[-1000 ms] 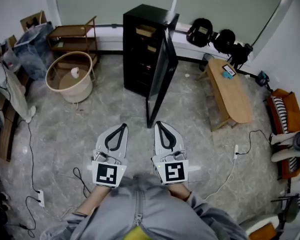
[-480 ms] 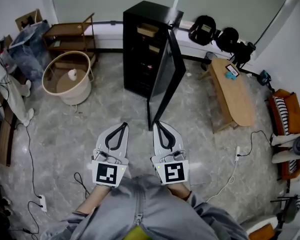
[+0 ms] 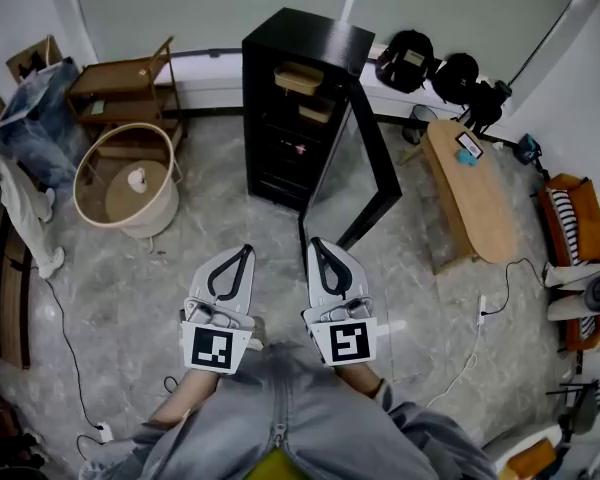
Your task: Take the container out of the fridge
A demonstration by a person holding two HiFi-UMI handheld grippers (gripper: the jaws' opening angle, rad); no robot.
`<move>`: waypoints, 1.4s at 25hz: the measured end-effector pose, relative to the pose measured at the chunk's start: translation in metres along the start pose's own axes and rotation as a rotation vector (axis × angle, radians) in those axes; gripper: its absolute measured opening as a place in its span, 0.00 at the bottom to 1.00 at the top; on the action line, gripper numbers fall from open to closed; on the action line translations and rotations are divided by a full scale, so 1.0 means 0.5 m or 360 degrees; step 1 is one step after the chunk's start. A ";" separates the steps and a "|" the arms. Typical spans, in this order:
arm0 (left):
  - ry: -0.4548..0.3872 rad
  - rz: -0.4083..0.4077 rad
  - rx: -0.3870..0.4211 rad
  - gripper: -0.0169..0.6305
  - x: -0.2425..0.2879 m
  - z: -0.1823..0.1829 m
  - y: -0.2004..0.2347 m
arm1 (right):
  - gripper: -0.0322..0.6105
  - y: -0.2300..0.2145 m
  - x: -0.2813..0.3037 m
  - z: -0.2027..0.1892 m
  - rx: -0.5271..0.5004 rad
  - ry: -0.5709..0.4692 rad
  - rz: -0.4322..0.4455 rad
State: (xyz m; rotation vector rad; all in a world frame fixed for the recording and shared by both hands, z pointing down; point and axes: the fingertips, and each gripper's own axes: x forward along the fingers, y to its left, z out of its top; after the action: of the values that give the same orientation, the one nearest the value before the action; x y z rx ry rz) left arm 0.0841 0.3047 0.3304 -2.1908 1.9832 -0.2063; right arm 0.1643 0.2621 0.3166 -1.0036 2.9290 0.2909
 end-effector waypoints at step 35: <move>-0.0047 -0.0197 -0.0145 0.04 0.422 -0.123 0.303 | 0.05 -0.171 0.491 -0.100 -0.0037 0.0028 -0.0163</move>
State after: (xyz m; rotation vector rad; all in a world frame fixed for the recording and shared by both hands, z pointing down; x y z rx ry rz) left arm -0.0553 0.0778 0.3525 -2.3608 1.8787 -0.1012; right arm 0.0235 0.0380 0.3296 -1.1605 2.8837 0.3147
